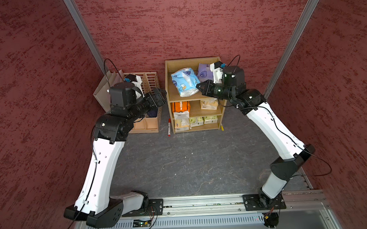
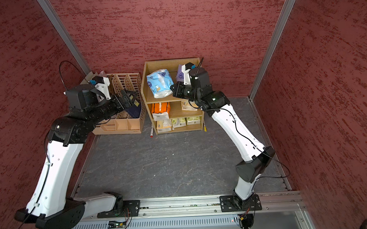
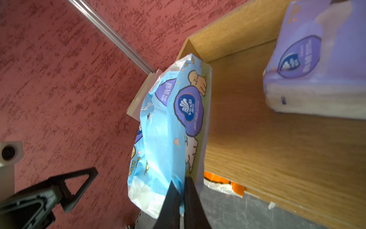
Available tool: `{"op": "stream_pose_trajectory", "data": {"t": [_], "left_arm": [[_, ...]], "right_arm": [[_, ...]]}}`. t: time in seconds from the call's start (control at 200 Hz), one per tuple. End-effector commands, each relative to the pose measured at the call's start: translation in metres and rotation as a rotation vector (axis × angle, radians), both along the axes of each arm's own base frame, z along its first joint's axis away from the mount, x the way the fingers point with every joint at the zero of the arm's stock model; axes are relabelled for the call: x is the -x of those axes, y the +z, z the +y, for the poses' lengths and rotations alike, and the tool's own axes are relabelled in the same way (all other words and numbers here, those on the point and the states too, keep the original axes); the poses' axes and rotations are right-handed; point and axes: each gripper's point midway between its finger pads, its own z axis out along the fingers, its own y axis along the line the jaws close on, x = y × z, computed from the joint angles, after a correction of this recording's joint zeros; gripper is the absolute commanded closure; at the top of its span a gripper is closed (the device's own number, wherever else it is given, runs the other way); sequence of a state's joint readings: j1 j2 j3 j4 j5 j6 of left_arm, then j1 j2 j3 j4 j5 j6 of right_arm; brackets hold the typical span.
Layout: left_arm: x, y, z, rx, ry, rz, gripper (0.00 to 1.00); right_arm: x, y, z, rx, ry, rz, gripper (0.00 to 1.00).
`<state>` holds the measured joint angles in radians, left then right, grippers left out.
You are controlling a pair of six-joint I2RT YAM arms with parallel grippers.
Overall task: Remove the tissue boxes from the shelf
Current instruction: Pick up a box of tissues from the shelf, then place the box of tissues at the center of the board.
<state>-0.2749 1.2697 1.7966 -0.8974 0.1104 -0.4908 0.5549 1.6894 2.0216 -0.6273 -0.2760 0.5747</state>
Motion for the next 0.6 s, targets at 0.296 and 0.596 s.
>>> {"op": "stream_pose_trajectory", "data": {"t": [0.296,0.596], "left_arm": [[0.041,-0.003,0.028,-0.004,0.089,-0.038,0.0],[0.057,-0.053,0.037,0.171,0.195,0.066,0.0]], "right_arm": [[0.126,-0.039,-0.03,0.058,0.276,0.013,1.0],[0.167,-0.136,-0.034,0.197,0.292,0.2,1.0]]}}
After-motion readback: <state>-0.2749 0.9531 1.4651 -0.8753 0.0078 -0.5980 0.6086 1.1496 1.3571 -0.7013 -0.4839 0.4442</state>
